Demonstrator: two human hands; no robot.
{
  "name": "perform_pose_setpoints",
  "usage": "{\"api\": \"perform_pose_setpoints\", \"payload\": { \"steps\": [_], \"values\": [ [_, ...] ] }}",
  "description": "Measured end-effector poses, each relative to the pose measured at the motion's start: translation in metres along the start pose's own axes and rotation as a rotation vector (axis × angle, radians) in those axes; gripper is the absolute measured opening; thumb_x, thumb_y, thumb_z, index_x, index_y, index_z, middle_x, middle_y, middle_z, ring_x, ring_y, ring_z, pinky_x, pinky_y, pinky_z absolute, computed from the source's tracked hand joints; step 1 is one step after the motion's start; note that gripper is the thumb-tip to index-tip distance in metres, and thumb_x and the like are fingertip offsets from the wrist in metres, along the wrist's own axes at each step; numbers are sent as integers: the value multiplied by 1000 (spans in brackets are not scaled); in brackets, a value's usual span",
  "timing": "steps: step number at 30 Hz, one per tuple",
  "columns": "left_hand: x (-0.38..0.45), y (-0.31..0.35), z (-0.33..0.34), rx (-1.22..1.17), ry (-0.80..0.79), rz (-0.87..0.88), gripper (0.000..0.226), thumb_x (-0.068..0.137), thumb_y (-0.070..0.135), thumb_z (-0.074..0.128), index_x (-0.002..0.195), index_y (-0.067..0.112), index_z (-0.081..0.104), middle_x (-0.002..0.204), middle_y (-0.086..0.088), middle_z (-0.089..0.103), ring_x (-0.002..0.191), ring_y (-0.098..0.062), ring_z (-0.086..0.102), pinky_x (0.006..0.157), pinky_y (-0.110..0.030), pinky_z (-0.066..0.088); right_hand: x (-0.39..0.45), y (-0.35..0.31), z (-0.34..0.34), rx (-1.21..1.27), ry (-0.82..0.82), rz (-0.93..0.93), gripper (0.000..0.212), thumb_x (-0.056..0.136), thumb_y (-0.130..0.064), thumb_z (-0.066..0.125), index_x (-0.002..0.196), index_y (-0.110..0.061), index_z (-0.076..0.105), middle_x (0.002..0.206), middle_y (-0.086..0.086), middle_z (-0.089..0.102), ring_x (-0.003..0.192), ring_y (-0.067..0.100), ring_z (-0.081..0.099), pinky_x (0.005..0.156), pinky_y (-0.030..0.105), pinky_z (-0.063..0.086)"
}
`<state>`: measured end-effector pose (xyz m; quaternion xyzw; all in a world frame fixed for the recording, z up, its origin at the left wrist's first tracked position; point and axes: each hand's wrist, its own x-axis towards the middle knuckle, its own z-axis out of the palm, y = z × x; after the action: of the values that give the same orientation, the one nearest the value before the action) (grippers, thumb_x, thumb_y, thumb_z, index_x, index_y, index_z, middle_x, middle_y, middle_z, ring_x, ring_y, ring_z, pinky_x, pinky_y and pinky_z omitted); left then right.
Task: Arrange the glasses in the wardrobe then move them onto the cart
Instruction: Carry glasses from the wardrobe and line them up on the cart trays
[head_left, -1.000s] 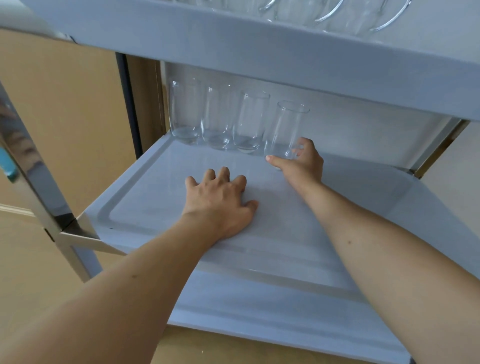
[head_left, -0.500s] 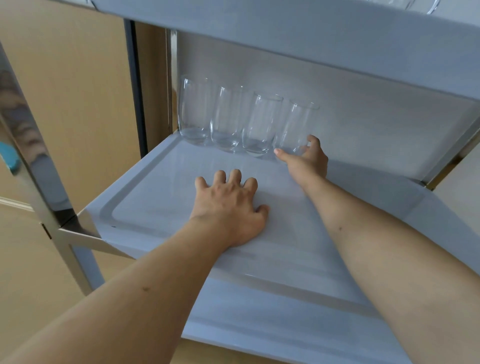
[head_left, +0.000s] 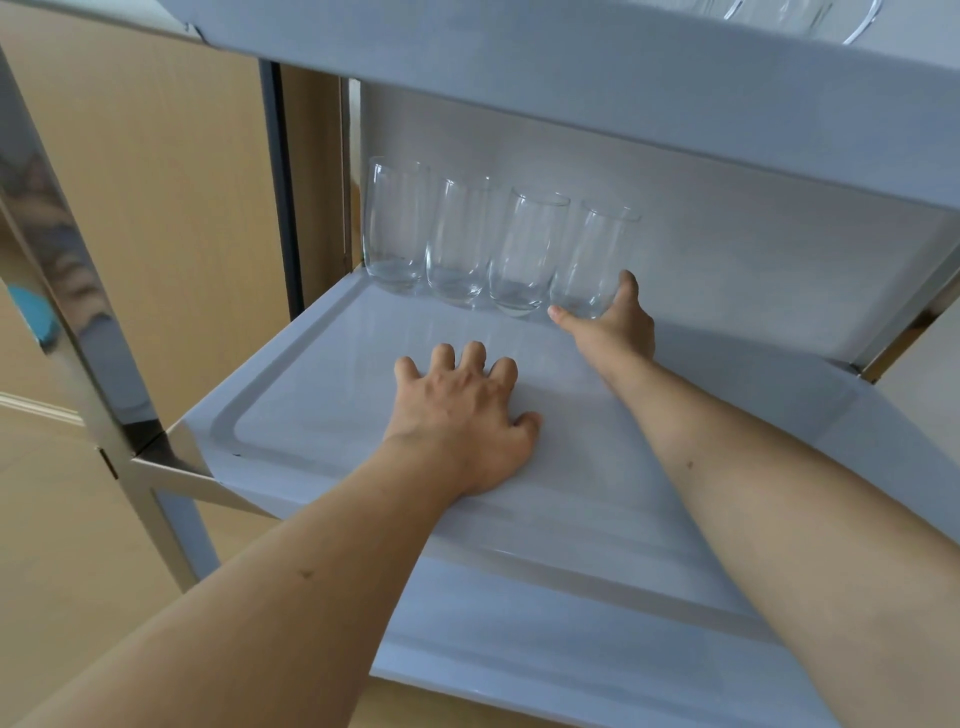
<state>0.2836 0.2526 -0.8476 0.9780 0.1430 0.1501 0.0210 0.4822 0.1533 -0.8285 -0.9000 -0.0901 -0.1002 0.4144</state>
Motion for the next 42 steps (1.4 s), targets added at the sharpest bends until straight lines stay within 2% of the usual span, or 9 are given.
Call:
{"api": "perform_pose_setpoints", "payload": {
  "steps": [4, 12, 17, 21, 25, 29, 32, 36, 42],
  "values": [
    [1, -1, 0, -5, -14, -3, 45, 91, 64, 29, 113, 29, 47, 112, 2, 43, 105, -26, 39, 79, -44, 26, -8, 1, -4, -99, 24, 13, 82, 72, -47, 87, 131, -9, 44, 131, 14, 59, 124, 35, 56, 93, 36, 44],
    [0, 0, -5, -1, -50, -4, 46, 92, 64, 29, 114, 27, 47, 114, 1, 44, 106, -27, 41, 83, -45, 30, -57, 7, -27, -367, -90, -271, 53, 87, -38, 70, 134, -16, 59, 134, 12, 58, 127, 34, 48, 102, 35, 39],
    [-2, 0, -10, -3, -69, -15, 46, 92, 65, 30, 113, 27, 47, 114, 1, 45, 105, -27, 41, 85, -44, 31, -88, 9, -44, -407, -145, -236, 49, 94, -41, 62, 134, -13, 60, 134, 14, 60, 127, 37, 49, 104, 37, 40],
    [-3, -2, -7, -10, -88, -19, 48, 93, 68, 30, 113, 29, 49, 117, 2, 47, 107, -27, 43, 88, -45, 32, -108, 11, -57, -475, -183, -238, 37, 96, -38, 59, 115, -7, 69, 118, 18, 66, 115, 40, 56, 97, 41, 45],
    [-11, -3, -14, -94, -131, -26, 50, 96, 65, 35, 128, 31, 52, 139, 1, 47, 130, -27, 39, 110, -49, 25, -133, 5, -77, -525, -239, -191, 31, 97, -36, 55, 102, -10, 71, 107, 13, 67, 110, 37, 57, 90, 38, 46],
    [-31, -5, -37, -198, -282, -54, 62, 97, 65, 40, 150, 33, 41, 164, 4, 28, 153, -21, 16, 123, -43, 9, -165, -2, -101, -554, -360, -124, 38, 97, -42, 55, 122, -16, 68, 128, 12, 62, 125, 35, 50, 103, 38, 43],
    [-46, -2, -68, -208, -418, -128, 68, 97, 69, 32, 157, 36, 27, 169, 5, 13, 156, -23, 0, 125, -50, 1, -185, -12, -124, -602, -503, -90, 55, 99, -50, 49, 145, -20, 53, 150, 11, 48, 138, 34, 39, 113, 40, 35],
    [-66, 6, -121, -157, -520, -123, 66, 98, 67, 31, 157, 38, 24, 169, 4, 12, 156, -26, -3, 124, -56, 2, -207, -36, -162, -652, -581, -68, 57, 103, -52, 42, 152, -24, 43, 160, 11, 34, 143, 36, 31, 114, 46, 32],
    [-98, 30, -217, -228, -639, -152, 64, 100, 62, 36, 156, 34, 27, 168, 2, 17, 156, -26, 1, 123, -57, 6, -240, -89, -239, -600, -658, 24, 57, 103, -51, 41, 154, -25, 38, 161, 12, 33, 144, 36, 29, 112, 47, 31]
  ]
}}
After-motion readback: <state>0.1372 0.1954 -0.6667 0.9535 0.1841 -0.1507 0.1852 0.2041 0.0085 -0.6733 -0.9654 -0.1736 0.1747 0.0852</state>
